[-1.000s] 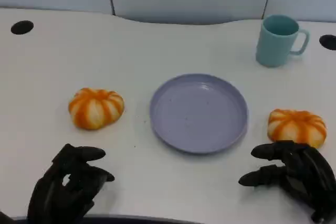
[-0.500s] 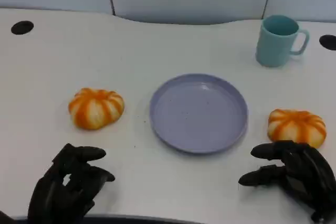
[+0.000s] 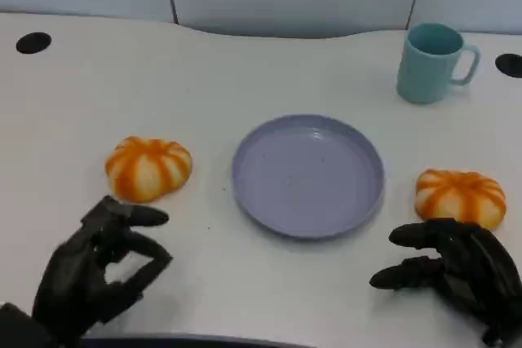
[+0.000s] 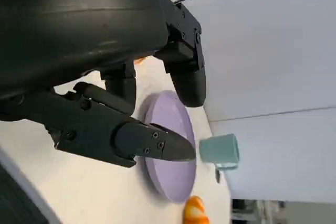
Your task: Grasp the bread from the table and place it into the plate.
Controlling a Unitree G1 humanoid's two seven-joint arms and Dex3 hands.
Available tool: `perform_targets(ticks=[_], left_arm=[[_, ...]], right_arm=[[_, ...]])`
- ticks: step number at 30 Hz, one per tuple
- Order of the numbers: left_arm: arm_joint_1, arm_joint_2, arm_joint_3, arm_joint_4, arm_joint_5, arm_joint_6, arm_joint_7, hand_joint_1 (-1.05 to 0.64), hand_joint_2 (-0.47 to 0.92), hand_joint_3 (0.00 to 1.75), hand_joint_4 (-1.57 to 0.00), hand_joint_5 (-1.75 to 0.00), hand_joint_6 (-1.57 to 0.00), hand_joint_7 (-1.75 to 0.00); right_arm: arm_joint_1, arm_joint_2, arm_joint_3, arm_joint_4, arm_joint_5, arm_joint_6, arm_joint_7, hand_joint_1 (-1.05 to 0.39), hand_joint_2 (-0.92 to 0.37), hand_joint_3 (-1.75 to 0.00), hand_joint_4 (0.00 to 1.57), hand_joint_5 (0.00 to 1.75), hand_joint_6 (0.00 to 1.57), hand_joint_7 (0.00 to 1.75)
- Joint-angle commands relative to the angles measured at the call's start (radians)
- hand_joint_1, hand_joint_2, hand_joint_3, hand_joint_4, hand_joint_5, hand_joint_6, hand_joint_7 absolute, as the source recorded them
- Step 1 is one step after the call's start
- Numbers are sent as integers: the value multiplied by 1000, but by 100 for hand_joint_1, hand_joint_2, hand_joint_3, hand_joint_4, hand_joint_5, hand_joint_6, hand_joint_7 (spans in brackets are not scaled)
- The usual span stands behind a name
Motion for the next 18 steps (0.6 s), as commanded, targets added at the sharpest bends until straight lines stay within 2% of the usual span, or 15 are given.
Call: perform_targets(ticks=[1, 5, 10, 12, 15, 18], left_arm=[[0, 79, -18, -122, 158, 19, 109, -41, 92, 10, -28, -136, -40, -81], [-28, 148, -32, -206, 338, 44, 210, -43, 92, 6, -30, -123, -47, -59], [-72, 245, -64, -287, 555, 122, 306, -55, 92, 8, -24, -110, -51, -23], [-93, 279, -82, -292, 614, 141, 333, -58, 92, 10, -22, -107, -50, -18], [-144, 337, -121, -304, 739, 205, 366, -63, 92, 9, -20, -70, -47, -5], [-205, 384, -170, -295, 831, 266, 373, -68, 92, 7, -23, -41, -41, -1]], right_arm=[[46, 2, 10, 10, -24, 23, -27, -65, -92, -12, 150, 2, 138, 1], [52, 7, 12, -1, -22, 23, -31, -65, -92, -12, 151, 2, 138, 1], [65, 15, 19, -24, -24, 28, -39, -63, -92, -14, 151, 2, 138, 1], [70, 16, 25, -34, -28, 32, -48, -63, -92, -14, 151, 2, 139, 1], [74, 19, 25, -41, -20, 35, -40, -64, -92, -13, 151, 2, 138, 0], [79, 22, 25, -52, -13, 38, -28, -62, -92, -14, 149, 1, 137, 0]])
